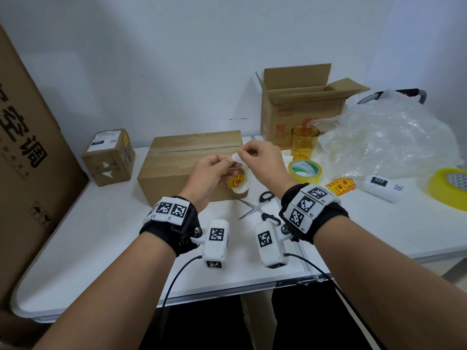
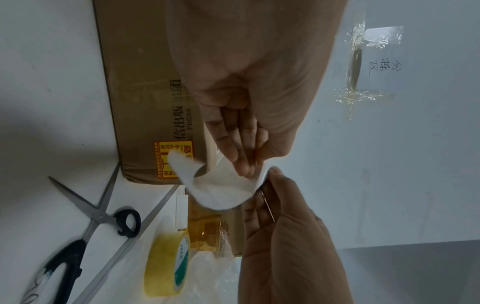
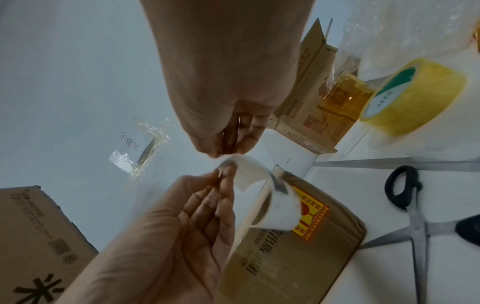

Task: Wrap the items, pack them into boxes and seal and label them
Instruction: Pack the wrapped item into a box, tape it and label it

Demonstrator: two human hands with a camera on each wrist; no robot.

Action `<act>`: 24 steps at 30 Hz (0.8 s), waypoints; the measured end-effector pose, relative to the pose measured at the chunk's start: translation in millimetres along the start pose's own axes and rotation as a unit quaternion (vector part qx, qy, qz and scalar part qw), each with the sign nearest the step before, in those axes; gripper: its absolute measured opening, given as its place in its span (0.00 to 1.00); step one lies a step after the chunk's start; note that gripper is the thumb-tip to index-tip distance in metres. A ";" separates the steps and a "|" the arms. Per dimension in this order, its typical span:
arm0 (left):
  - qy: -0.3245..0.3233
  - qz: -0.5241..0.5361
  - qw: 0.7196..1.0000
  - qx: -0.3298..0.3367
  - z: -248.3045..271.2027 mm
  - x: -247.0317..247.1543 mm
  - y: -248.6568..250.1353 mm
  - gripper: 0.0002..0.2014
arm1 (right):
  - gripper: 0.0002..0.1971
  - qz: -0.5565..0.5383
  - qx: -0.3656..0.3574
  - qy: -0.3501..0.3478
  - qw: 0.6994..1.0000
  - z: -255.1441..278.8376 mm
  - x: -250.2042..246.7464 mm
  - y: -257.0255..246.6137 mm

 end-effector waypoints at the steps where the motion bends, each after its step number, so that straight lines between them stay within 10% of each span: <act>1: 0.002 0.007 1.000 -0.001 0.0 -0.6 -0.7 0.04 | 0.07 -0.009 0.008 0.007 1.000 -0.3 -1.6 1.9; 6: 0.021 0.056 0.998 -0.028 -0.9 -12.0 -8.7 0.04 | 0.10 -0.165 0.109 0.055 0.979 -3.2 -11.3 28.4; 13: 0.045 0.203 0.978 -0.034 -1.6 -19.8 -12.8 0.03 | 0.06 -0.445 0.195 0.070 0.871 -0.1 -4.1 56.9; 24: 0.042 0.074 0.995 -0.044 -9.2 -21.9 -12.7 0.06 | 0.07 -0.256 0.169 0.046 0.950 2.7 -10.0 47.3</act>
Point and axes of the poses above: each hand's wrist, its own z-axis away from the middle knuckle, its own x-axis out of the palm, y = z × x, the point moved 6 cm from there along -z, towards the middle knuckle, and after that the axes turned 13 degrees about -y, right-handed, at the moved point
